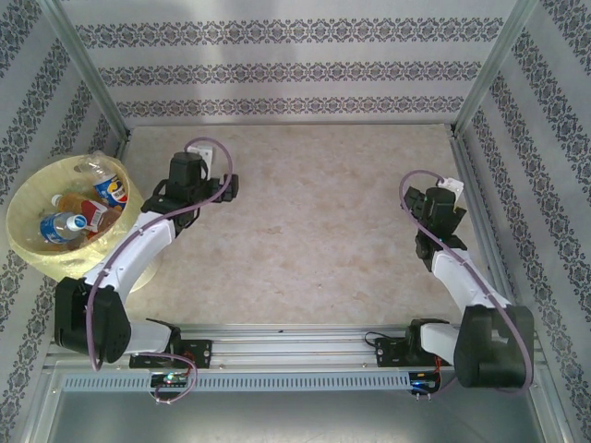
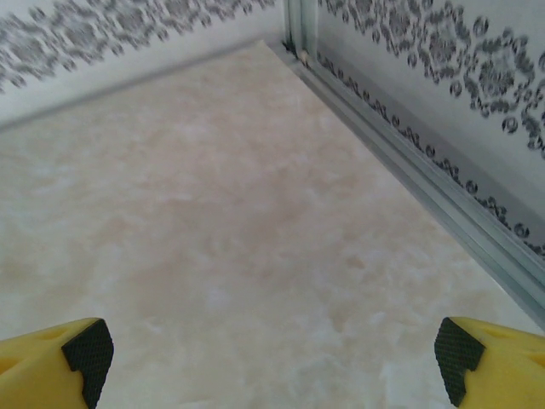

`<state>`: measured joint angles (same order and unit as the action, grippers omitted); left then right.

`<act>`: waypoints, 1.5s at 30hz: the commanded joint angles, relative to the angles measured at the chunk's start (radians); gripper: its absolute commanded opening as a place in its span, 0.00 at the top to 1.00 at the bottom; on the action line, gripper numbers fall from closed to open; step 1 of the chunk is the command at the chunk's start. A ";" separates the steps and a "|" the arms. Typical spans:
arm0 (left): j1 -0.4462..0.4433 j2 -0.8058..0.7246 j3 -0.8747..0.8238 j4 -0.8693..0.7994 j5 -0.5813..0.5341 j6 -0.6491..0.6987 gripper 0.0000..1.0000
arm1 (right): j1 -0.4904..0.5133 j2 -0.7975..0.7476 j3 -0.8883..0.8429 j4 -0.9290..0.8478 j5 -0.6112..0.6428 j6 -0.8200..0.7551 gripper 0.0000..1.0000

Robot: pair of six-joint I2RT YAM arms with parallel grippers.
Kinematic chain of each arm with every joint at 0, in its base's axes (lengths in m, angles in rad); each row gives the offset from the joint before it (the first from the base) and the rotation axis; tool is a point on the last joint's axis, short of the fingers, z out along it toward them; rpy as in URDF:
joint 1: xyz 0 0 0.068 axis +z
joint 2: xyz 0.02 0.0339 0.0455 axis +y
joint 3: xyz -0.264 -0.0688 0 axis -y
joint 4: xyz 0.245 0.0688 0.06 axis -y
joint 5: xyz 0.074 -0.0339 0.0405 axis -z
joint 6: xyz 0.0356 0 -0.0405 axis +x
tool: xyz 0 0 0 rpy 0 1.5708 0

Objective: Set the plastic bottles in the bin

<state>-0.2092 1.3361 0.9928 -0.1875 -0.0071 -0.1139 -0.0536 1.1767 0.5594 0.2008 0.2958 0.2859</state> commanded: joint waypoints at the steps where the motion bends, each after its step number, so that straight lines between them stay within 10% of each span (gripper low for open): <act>1: 0.045 -0.004 -0.088 0.167 0.003 0.060 0.00 | -0.039 0.081 -0.007 0.131 -0.161 -0.087 0.02; 15: 0.184 0.142 -0.267 0.494 0.092 0.074 0.01 | 0.081 0.349 -0.190 0.752 -0.306 -0.285 0.02; 26: 0.263 0.071 -0.388 0.510 0.160 0.095 0.01 | 0.076 0.331 -0.176 0.690 -0.222 -0.255 0.02; 40: 0.272 0.247 -0.634 1.161 0.119 0.066 0.01 | 0.077 0.329 -0.174 0.685 -0.223 -0.254 0.02; 45: 0.205 0.216 -0.587 1.012 -0.079 0.074 0.01 | 0.077 0.330 -0.174 0.684 -0.223 -0.253 0.02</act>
<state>0.0166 1.5692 0.3801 0.7750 0.0177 -0.0486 0.0235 1.5131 0.3832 0.8505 0.0631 0.0448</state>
